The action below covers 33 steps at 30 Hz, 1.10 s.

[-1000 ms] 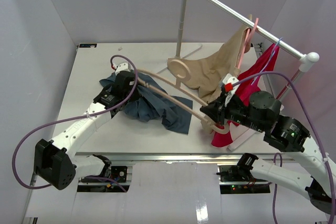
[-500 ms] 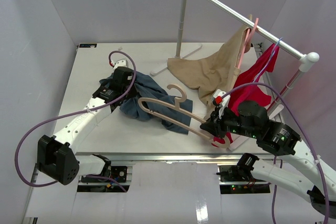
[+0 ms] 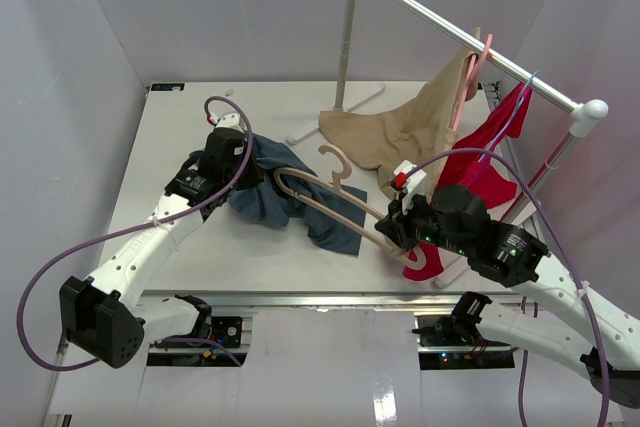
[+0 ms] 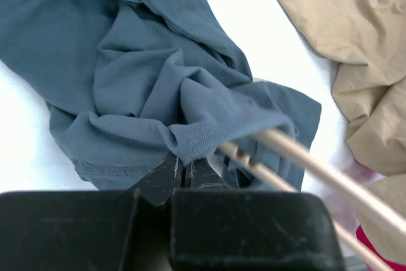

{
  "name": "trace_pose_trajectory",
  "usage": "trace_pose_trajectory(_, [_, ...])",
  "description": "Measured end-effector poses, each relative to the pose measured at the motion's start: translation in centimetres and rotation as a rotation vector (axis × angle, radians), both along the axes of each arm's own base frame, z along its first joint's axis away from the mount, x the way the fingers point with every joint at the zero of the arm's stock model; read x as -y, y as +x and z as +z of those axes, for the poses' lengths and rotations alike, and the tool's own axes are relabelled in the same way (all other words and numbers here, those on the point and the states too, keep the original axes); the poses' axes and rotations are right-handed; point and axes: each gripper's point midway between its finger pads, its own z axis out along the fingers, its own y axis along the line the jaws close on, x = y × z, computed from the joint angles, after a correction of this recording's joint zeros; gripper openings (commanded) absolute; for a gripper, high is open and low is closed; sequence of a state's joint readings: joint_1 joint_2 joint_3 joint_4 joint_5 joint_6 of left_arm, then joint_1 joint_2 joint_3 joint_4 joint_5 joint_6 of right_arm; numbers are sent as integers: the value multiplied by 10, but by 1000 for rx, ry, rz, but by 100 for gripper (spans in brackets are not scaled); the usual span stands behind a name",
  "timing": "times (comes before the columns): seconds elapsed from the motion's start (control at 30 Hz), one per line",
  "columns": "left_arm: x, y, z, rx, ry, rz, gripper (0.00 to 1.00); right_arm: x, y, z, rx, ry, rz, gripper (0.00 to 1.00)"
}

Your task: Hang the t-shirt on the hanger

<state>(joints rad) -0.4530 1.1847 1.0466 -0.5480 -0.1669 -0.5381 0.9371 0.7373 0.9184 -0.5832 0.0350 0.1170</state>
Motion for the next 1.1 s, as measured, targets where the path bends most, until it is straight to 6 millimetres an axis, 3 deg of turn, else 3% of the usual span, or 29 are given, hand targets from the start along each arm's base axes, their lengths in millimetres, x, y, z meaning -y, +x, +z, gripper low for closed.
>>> trace_pose_trajectory(0.23, [3, -2, -1, -6, 0, -31, 0, -5, 10, 8, 62, 24, -10, 8])
trace_pose_trajectory(0.43, [3, -1, 7, 8, 22, -52, 0, -21, 1, 12, 60, 61, 93, 8])
trace_pose_trajectory(0.73, [30, -1, 68, 128, -47, -237, 0, -42, -14, -3, 18, 87, 228, 8])
trace_pose_trajectory(0.93, [64, -24, 94, 152, -155, -471, 0, -72, 4, -3, 75, 156, 249, 8])
trace_pose_trajectory(1.1, [76, -44, 119, 189, -228, -574, 0, -82, 18, 1, 139, 216, 205, 8])
